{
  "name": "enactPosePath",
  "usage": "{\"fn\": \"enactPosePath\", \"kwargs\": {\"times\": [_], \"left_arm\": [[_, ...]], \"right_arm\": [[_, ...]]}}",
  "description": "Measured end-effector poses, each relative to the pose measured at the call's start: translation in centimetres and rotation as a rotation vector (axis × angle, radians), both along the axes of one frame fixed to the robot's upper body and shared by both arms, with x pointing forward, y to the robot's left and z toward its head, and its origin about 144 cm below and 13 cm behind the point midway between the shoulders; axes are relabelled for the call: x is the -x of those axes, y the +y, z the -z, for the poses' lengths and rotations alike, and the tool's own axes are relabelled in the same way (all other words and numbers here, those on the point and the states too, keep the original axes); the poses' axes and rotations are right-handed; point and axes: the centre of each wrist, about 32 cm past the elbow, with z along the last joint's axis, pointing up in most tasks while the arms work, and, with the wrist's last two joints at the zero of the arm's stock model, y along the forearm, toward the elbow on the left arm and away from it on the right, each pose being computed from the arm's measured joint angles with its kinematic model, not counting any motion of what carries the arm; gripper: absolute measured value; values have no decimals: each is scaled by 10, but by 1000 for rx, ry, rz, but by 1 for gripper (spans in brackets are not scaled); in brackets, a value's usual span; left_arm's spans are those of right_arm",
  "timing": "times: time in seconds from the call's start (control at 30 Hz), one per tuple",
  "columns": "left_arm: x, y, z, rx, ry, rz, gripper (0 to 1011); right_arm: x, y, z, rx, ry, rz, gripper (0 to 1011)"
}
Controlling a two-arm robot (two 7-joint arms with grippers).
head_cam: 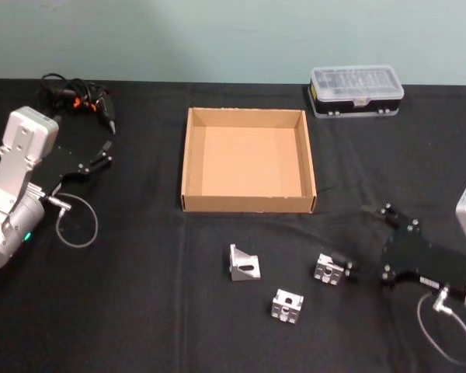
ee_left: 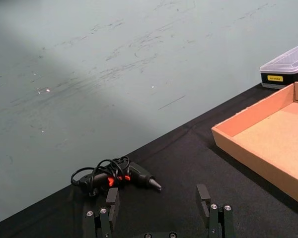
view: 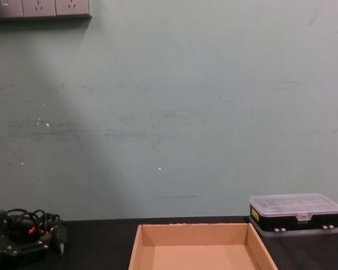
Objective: Use one hand to pick up the angle iron from the table and place it into the box.
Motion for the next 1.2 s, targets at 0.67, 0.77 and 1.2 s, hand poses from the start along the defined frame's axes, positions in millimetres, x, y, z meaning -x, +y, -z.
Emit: {"fn": "enactPosePath", "kwargs": {"times": [0.67, 0.77, 1.2], "left_arm": [[0, 0, 0, 0, 0, 0, 1011], [0, 0, 0, 0, 0, 0, 1011], [0, 0, 0, 0, 0, 0, 1011]], "right_arm": [[2, 15, 7, 97, 127, 1, 1003], [1, 18, 7, 102, 164, 20, 1003], [-3, 30, 6, 108, 247, 44, 1003]]}}
